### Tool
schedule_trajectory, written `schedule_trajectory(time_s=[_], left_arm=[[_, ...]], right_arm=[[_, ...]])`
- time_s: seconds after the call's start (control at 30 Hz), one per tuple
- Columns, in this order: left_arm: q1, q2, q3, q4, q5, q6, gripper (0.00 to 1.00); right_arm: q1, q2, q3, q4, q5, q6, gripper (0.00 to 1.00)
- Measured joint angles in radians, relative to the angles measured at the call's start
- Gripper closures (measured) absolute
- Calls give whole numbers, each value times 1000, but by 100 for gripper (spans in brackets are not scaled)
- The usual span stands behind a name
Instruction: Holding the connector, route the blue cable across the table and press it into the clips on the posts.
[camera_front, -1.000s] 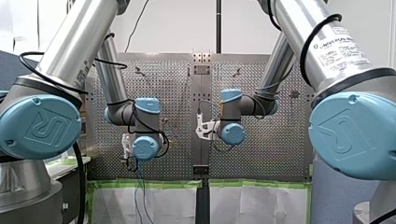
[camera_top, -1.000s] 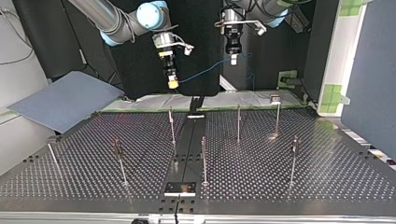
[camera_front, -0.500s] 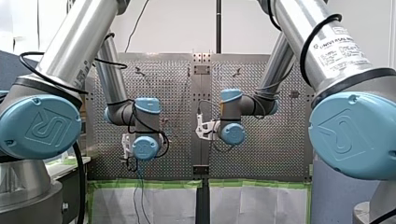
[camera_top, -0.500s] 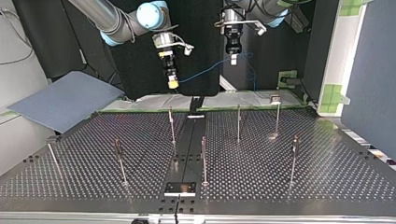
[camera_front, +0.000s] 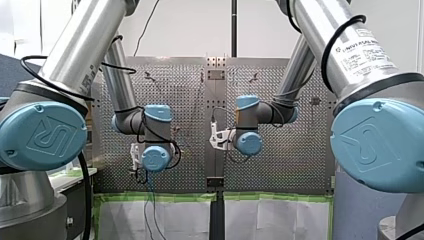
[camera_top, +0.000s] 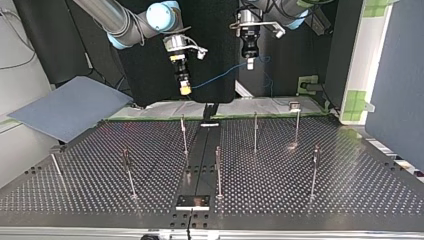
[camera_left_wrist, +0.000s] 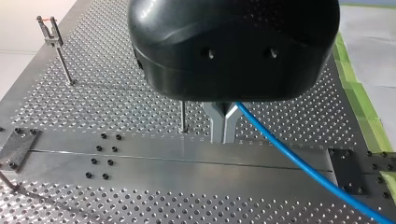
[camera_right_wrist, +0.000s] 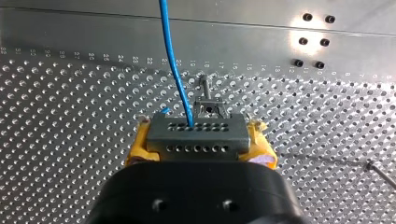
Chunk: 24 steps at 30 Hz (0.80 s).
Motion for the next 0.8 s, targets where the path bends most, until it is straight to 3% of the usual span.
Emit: schedule_trajectory(time_s=[0.37,0.6,0.8], left_arm=[[-1,0,0,0,1,0,100],[-1,0,0,0,2,0,100],[-2,0,0,0,2,0,100]], right_arm=[[2,4,-2,4,1,-2,100],[6,64,-6,58,3,-6,100],[6,105,-6,73,3,-6,100]])
